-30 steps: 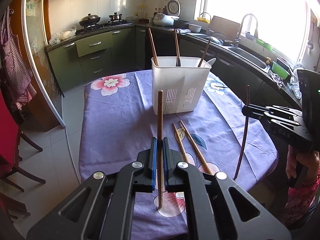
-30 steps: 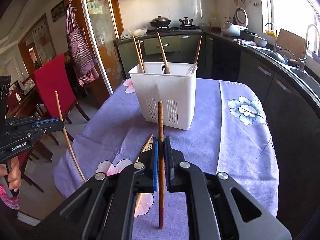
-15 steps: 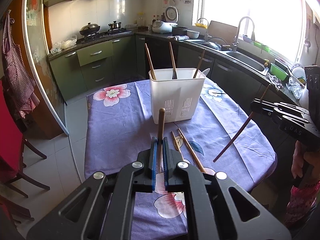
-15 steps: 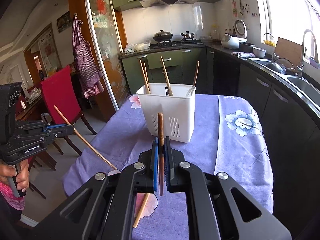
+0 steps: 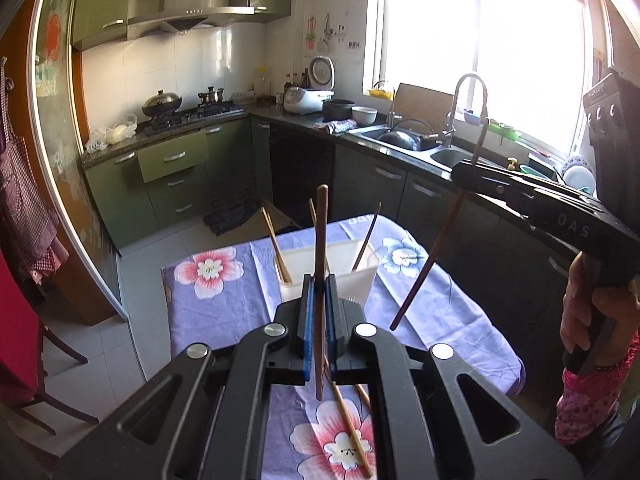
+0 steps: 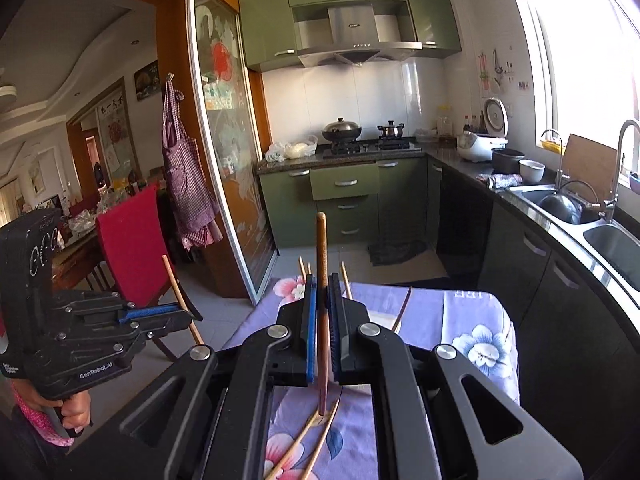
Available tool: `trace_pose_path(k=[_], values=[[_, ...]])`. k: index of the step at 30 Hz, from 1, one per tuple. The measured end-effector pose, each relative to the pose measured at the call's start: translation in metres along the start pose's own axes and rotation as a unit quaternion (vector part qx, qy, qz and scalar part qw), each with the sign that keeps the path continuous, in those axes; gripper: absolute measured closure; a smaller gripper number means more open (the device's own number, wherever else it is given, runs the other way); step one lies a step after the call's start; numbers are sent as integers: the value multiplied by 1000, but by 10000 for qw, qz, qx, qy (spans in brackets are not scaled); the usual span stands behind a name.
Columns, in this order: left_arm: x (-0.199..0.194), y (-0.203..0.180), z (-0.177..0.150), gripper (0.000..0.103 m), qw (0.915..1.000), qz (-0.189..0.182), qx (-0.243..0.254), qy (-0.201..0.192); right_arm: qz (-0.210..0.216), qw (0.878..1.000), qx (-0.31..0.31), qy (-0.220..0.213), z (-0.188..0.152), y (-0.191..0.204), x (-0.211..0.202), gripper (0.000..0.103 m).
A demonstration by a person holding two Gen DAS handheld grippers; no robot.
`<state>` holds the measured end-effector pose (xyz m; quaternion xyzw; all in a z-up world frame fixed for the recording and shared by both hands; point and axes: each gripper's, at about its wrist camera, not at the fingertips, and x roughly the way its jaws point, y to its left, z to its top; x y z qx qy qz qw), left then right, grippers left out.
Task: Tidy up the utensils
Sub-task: 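Carry both chopsticks over the holder, lower them in and open both tools, then grasp the last chopstick with the left tool while the right tool grasps the other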
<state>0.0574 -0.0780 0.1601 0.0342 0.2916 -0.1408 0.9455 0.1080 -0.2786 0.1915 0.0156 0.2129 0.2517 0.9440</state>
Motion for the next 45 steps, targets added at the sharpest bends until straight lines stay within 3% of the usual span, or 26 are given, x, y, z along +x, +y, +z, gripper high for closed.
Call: trace_pose_path(k=[6,11,16,20,30,32,33,34,35,39,43,45], values=[[12,-5,56,98,9989,48,70,-456,-288,9990,91,-334,52,-18,28,96],[62,-2,78,98,9992,136,65,-361,-512,9984,64,-214,60,-36,73,96],[107,8,77,98,9987,394,65,-325,-445,9988,140,117,42,-55,122,96],[135,17,67,98,9994,353,-20,-61,-376,9982,219,423,17,-67,156,96],[161,19,45,98,9994,267,20,234,-267,9949,355,905,-36,-74,194,96],[159,19,41,98,9993,259,28,281,-266,9945,312,959,-45,-72,194,96],[158,20,39,98,9991,264,31,322,-265,9943,263,998,-47,-71,195,90],[155,19,38,98,9990,263,21,365,-252,9942,241,1016,-48,-69,195,80],[152,19,35,98,9988,259,12,422,-269,9944,220,993,-50,-67,191,62],[136,10,11,97,9966,265,5,778,-351,9976,108,583,-43,-55,152,60],[140,3,-43,69,9864,125,-196,1626,-377,9992,-90,139,-49,-36,81,58],[152,-5,-77,69,9764,23,-226,2146,-417,9989,-180,60,-67,-29,51,51]])
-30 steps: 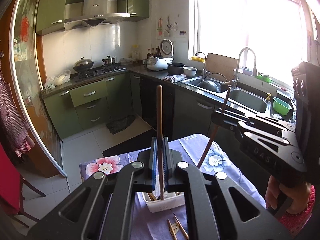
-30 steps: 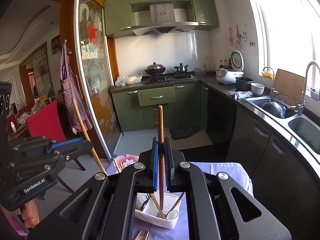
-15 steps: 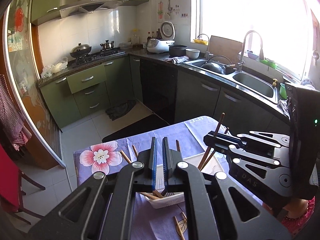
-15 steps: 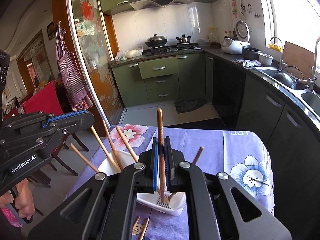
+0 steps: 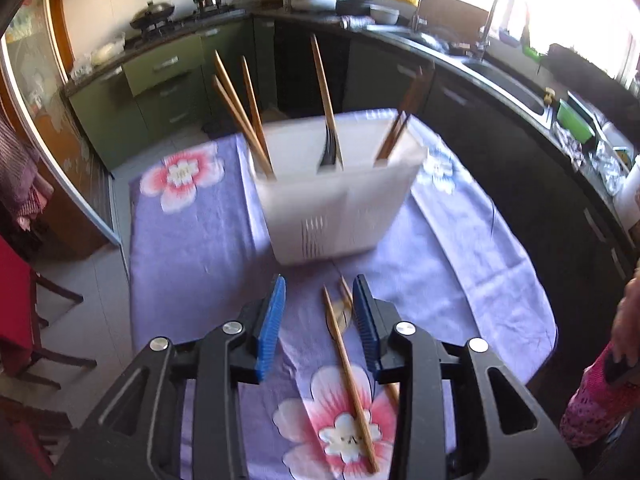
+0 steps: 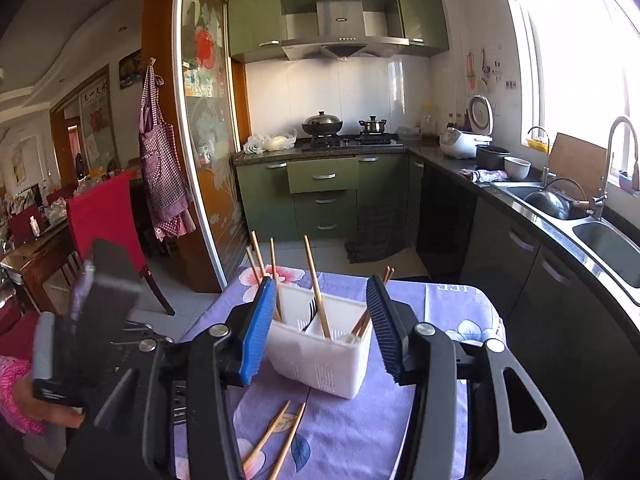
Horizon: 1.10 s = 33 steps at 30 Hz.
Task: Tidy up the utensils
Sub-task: 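Grasp the last chopstick with the left tool while the right tool grasps the other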
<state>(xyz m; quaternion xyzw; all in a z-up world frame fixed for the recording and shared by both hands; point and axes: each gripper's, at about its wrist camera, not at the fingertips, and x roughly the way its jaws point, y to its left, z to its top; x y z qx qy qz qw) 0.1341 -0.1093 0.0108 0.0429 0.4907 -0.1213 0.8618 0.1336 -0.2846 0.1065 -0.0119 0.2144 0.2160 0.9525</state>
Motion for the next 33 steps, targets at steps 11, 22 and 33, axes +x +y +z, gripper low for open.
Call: trace_pose_path(k=[11,22,33], values=[[101,-23,-39,69,9942,295,-294,995,-270,9930,907,709,-147,-36,-54,49],[122,-27,-38,85,9915,537,-344,1137,-279,9851,1443,889,-176,-71,-50,49],[75,-3,-37,97,9967,298,-495,562,-154,9825,1215,1403,-166,-57,-9,49]])
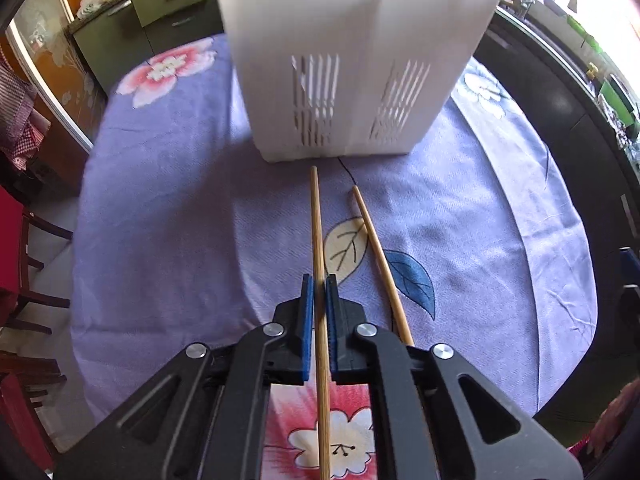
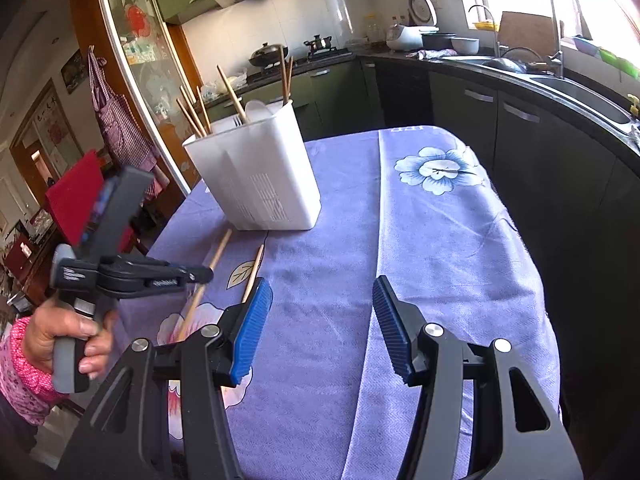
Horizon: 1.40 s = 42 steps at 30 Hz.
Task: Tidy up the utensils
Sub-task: 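Grasp the last chopstick with the left tool while the right tool grasps the other, then lift both chopsticks and lower them into the white holder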
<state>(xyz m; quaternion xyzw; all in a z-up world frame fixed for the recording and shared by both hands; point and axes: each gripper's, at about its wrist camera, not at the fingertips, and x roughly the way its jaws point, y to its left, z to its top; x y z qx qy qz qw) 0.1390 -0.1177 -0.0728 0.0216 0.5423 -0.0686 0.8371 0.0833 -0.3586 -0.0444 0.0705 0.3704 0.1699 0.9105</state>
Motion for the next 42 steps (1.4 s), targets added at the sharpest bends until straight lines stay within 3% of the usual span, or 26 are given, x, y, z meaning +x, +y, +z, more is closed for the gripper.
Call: trace_pose_path(k=[8,14,20,22,23,26,32,42], values=[[-106,37,-38,97,9904,-52,14,-1378,200,9903,-822,1105,14,65,98,50],[-130,51,-64,97,9846,-77,41,-1748,-131,9788,-1214,1645,9,101,164,60],[-136,53,-72,97,9813,-65,133,-1920,-460,9756,-1290,1716,9,113,181,70],[-135,54,-74,97,9807,-82,148,-1947,-465,9753,-1300,1724,9,116,183,78],[-136,54,-75,97,9805,-92,159,-1959,-446,9751,-1301,1738,10,116,185,89],[-137,55,-77,97,9799,-97,173,-1984,-411,9751,-1286,1759,10,116,186,96],[-137,54,-77,97,9805,-88,177,-1956,-118,9821,-1009,1587,18,108,166,96],[-148,52,-77,97,9790,-89,194,-2026,266,9967,-704,292,38,89,36,96]])
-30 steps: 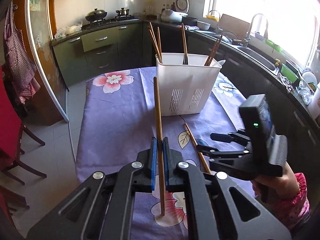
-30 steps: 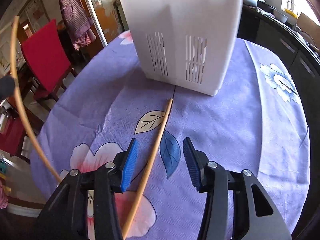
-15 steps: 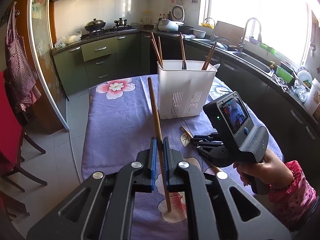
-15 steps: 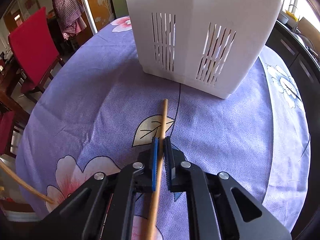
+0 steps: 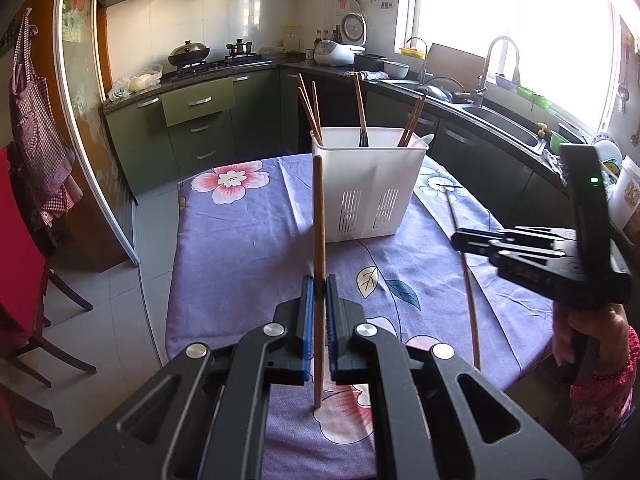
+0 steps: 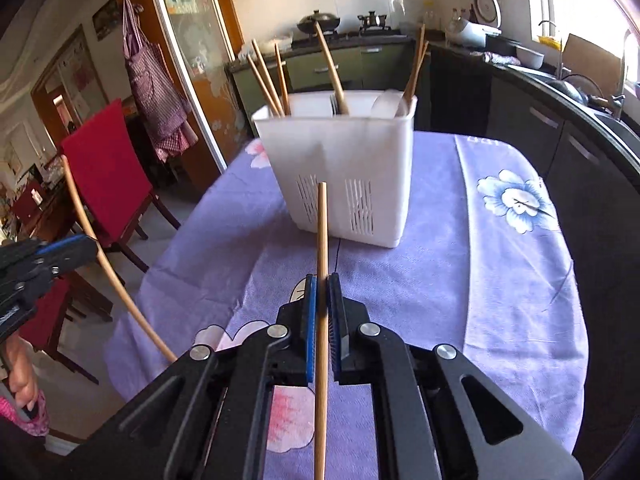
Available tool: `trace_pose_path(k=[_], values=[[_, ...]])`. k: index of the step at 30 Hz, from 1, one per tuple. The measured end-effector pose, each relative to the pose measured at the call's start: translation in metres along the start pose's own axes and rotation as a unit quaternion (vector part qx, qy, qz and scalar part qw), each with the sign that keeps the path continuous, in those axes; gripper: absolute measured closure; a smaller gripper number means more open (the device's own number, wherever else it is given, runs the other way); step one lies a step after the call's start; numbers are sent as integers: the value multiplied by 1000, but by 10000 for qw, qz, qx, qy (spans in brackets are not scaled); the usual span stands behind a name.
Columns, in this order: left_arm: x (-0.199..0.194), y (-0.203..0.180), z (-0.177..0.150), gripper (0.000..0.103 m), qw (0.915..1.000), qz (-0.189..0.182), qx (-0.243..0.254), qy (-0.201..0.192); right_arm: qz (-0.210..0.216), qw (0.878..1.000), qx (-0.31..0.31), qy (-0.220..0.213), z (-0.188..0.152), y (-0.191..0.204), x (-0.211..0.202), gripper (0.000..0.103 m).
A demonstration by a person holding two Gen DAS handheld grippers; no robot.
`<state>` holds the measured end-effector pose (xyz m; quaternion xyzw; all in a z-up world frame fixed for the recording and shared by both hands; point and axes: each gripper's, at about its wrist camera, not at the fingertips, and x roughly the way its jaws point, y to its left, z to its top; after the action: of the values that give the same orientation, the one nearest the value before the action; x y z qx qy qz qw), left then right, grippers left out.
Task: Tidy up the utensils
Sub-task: 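Lift both chopsticks and lower them into the white holder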
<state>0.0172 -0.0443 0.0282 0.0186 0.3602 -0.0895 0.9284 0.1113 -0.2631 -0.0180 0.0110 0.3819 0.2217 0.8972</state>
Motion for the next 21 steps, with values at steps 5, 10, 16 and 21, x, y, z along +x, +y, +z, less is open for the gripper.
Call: trace_pose_path(k=[5,10,16,21], values=[[-10,1,2,97,9999,68,-9,-92,17,9982,146,-584,-11,-14,-67,96],[-19,4,7,97,9999,-21,-95,-117,-30,9957,137,-916,-8,-17,-106,96],[-35,1,24,97,9997,-81,-40,-239,-4,9927,-52,-1205,11,-8,-136,96],[-44,-5,51,97,9992,-351,38,-199,97,9905,-197,-1354,43,0,-158,96]])
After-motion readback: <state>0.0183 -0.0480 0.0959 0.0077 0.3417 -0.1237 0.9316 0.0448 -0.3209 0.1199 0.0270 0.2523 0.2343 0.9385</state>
